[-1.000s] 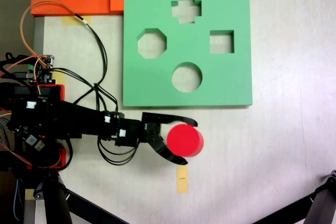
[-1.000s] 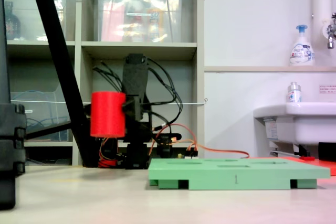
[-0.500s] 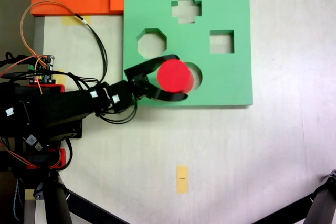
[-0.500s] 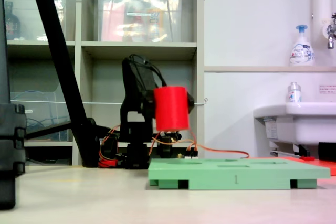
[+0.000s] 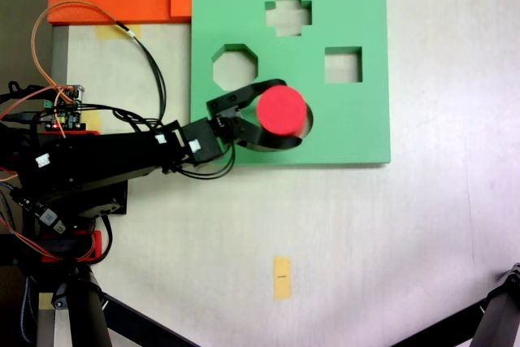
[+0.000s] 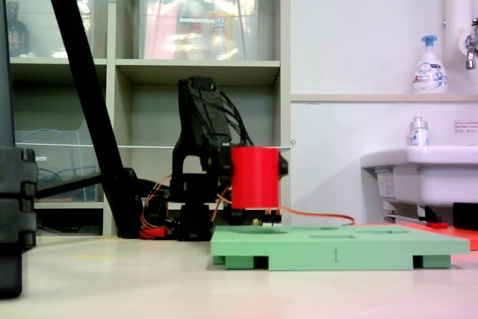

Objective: Put the cylinder block into the corresponding hole

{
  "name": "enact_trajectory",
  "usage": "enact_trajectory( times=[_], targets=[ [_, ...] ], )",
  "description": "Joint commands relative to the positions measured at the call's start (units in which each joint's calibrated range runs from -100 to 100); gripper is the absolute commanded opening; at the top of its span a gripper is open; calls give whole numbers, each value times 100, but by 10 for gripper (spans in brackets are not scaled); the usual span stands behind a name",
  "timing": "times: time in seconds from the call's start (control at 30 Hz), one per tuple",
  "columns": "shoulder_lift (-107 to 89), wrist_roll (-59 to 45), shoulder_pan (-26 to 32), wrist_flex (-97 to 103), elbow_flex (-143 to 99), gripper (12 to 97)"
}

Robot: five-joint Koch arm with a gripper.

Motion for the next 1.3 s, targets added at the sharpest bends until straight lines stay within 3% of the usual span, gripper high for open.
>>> enact_trajectory(
  times=[0.0,1.1,1.17,1.27],
  targets=[
    [206,34,15,289,373,340],
    [1868,88,103,530,842,347],
    [1980,88,103,540,842,380],
    [2329,93,117,819,842,505]
  ],
)
